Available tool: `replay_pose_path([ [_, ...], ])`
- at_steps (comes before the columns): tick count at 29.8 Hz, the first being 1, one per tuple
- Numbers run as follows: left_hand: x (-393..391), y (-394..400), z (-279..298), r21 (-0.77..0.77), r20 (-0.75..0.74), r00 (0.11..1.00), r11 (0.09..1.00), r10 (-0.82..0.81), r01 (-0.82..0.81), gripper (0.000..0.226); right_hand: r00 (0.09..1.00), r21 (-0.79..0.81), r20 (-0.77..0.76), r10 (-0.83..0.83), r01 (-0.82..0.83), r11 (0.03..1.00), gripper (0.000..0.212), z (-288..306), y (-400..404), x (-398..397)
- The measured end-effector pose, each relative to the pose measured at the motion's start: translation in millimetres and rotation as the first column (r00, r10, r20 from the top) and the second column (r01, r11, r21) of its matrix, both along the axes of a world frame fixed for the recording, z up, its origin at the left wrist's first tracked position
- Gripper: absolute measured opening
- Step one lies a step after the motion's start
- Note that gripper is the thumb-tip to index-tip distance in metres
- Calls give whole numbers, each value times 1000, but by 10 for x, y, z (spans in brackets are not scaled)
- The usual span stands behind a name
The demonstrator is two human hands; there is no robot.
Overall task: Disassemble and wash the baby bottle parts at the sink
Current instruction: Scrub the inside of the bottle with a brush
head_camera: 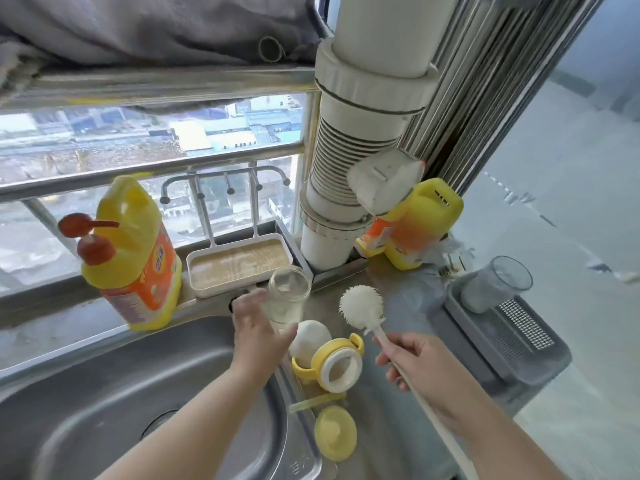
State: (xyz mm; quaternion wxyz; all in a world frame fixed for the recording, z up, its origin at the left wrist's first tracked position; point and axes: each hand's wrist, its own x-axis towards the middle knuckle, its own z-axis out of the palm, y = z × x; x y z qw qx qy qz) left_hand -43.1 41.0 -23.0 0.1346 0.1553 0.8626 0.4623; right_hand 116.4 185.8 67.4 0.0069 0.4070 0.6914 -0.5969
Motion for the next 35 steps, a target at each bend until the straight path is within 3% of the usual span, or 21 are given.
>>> replay_pose_path([
  [5, -394, 186, -64, -58, 130, 986, 992, -103, 111, 109, 999, -40, -15, 37, -37, 998, 17, -54, 0, -173],
  [11, -523, 359, -214, -74, 171, 981, 992, -90, 104, 86, 998, -72, -8, 68, -68, 995, 23, -160, 7, -345],
  [15, -531, 150, -173, 64, 105, 988, 992, -115, 109, 90, 991, -43, -15, 135, -135, 990, 22, -157, -49, -488],
  [19, -503, -330, 22, 68, 30, 987, 985, -160, 158, 90, 954, 29, -11, 299, -299, 954, 24, -37, -175, -713],
  [21, -516, -597, 122, 7, -15, 987, 987, -163, 163, 89, 886, 231, 71, 459, -462, 856, 28, 61, -239, -849],
  [22, -529, -744, 163, -19, -37, 986, 987, -160, 159, 88, 833, 346, 132, 537, -546, 763, 28, 123, -292, -929],
  [26, -504, -1160, 331, -137, -120, 970, 972, -210, 193, 87, 541, 579, 463, 702, -784, 222, 25, 312, -592, -1238],
  [28, -409, -1316, 465, -193, -131, 962, 958, -239, 211, 86, 457, 656, 577, 677, -753, -50, 18, 350, -806, -1406],
  [29, -365, -1378, 532, -211, -136, 960, 954, -246, 215, 88, 461, 684, 601, 652, -719, -122, 15, 367, -915, -1472],
  [32, -255, -1540, 691, -261, -145, 959, 944, -245, 202, 95, 432, 691, 631, 644, -691, -213, 17, 398, -1239, -1540],
  [35, -147, -1724, 734, -329, -174, 961, 933, -215, 149, 97, 399, 660, 640, 656, -723, -204, 15, 468, -1362, -1489],
])
